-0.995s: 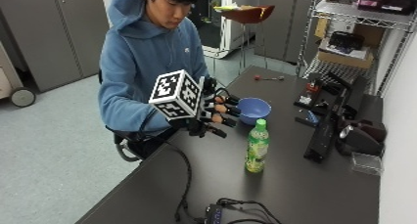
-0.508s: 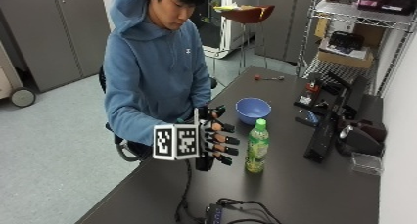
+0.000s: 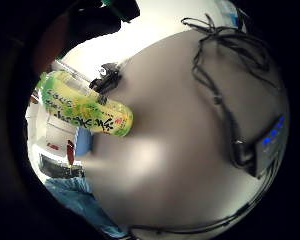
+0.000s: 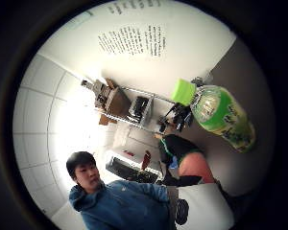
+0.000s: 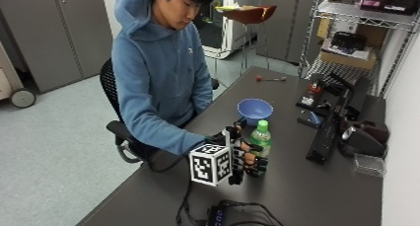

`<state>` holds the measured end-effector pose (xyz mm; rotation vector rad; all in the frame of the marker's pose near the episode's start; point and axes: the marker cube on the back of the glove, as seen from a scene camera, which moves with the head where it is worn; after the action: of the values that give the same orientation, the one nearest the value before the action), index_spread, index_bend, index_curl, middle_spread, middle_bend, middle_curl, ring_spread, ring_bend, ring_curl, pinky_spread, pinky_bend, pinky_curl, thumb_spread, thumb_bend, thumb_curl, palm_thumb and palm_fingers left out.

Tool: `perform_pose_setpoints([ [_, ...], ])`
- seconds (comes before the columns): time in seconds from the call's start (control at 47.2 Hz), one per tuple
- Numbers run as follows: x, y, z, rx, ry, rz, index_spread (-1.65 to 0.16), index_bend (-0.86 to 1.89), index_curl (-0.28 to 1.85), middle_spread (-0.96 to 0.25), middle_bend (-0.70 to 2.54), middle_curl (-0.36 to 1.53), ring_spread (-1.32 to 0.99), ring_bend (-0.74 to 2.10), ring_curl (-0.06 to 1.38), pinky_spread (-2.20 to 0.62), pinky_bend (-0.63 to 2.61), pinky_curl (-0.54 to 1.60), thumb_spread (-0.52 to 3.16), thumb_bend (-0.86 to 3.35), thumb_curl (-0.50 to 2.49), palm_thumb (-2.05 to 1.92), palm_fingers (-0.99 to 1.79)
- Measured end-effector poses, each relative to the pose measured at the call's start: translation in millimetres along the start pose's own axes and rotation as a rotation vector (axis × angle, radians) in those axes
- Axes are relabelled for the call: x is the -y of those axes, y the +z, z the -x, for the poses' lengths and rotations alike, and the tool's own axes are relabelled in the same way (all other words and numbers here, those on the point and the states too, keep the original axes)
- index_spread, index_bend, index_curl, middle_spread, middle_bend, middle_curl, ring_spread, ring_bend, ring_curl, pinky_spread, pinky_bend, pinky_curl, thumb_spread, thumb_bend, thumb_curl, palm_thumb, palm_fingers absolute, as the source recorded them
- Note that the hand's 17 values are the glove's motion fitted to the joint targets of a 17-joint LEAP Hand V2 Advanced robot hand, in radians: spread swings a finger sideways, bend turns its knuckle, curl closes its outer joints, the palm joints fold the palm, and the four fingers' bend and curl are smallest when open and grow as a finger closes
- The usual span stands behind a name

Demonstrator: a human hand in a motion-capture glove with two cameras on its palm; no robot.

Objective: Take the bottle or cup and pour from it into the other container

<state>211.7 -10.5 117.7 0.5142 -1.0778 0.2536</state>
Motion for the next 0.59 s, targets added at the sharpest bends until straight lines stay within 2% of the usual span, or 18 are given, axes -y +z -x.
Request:
perform_pose_setpoints([
  [0.169,15,38,-7,0.072,0.015,0.059,-0.32,0.1,0.18,0.12,0.17,0.28,0.14,0.52,0.32,0.29,0.67,0.38,0.88,-0.03,0.41,0.66,0.13],
  [0.339,28,66,-6,0.159,-0.011,0.001,-0.33,0.11,0.17,0.12,0.2,0.28,0.16,0.57,0.32,0.29,0.69,0.37,0.82,-0.02,0.41,0.74,0.22],
  [0.487,34,77,-2,0.176,-0.02,-0.065,-0.28,0.16,0.2,0.09,0.26,0.32,0.11,0.61,0.32,0.26,0.61,0.34,0.77,0.02,0.44,0.91,0.54],
  [0.53,36,80,0,0.172,-0.014,-0.07,-0.23,0.21,0.23,0.07,0.37,0.35,0.04,0.64,0.33,0.19,0.52,0.31,0.74,0.05,0.47,0.99,0.84],
  [0.593,37,85,3,0.165,-0.003,-0.068,-0.19,0.19,0.25,0.04,0.4,0.37,-0.01,0.64,0.33,0.14,0.44,0.29,0.71,0.05,0.49,1.03,0.94],
])
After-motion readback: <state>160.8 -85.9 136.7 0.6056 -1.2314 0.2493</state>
